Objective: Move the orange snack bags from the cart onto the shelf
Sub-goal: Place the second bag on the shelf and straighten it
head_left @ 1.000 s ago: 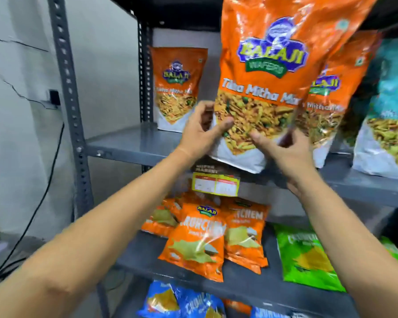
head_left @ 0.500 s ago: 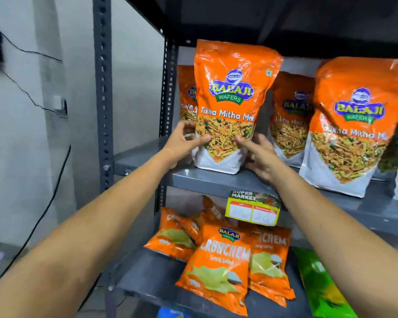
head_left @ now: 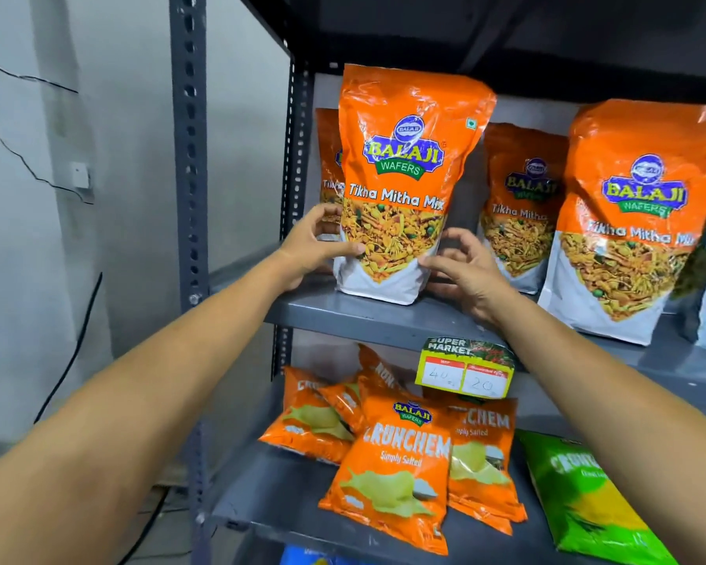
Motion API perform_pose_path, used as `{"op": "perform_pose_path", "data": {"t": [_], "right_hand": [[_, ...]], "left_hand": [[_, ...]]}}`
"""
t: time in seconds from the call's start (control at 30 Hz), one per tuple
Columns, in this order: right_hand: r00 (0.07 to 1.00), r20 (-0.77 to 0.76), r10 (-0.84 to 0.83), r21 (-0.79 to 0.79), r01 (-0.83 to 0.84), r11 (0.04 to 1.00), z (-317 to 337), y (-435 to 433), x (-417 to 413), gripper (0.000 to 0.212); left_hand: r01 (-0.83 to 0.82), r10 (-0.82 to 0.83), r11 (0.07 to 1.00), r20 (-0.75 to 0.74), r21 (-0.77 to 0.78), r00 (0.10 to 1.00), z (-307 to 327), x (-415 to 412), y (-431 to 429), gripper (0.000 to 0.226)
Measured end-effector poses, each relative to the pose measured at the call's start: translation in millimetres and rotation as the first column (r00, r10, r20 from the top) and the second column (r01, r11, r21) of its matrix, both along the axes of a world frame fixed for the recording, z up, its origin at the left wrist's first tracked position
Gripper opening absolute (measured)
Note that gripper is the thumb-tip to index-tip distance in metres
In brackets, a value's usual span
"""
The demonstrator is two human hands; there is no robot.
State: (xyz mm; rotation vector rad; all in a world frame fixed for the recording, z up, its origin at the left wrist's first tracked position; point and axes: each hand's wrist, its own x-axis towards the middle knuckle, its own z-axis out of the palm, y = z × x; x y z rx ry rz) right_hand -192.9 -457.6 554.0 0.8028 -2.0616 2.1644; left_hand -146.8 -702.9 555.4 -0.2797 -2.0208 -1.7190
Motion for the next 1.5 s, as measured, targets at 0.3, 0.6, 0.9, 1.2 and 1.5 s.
{"op": "perform_pose_path", "data": {"t": [0.3,0.6,0.9,1.2,1.5], "right_hand": [[0.999,-0.031,-0.007,0.051,0.008,0.999,5,-85,2,0.041],[0.996,-0.091,0.012,0.013,-0.011,1.0,-3,-93,-4,0.038],[0.952,-0.274,-0.137,0.113,0.174,0.978,-3,-80,7,0.031],[0.442,-0.891,0.101,0.42,0.721,0.55,-14,98,37,0.041],[0.522,-0.357,-0.775,-0.206,0.765,0.61,-23,215,25,0.042]], "left_hand": [[-0.085,0.075,0.981,0.064,0.176,0.995,-2,0,-54,0.047],[-0.112,0.113,0.973,0.007,0.201,0.994,-4,-2,-59,0.045],[-0.433,0.433,0.899,-0.269,0.061,0.86,-4,11,-48,0.048],[-0.504,0.093,0.687,-0.625,-0.524,0.775,-17,41,55,0.017],[-0.08,-0.106,0.836,-0.303,-0.543,0.947,-5,-13,219,0.037]]}}
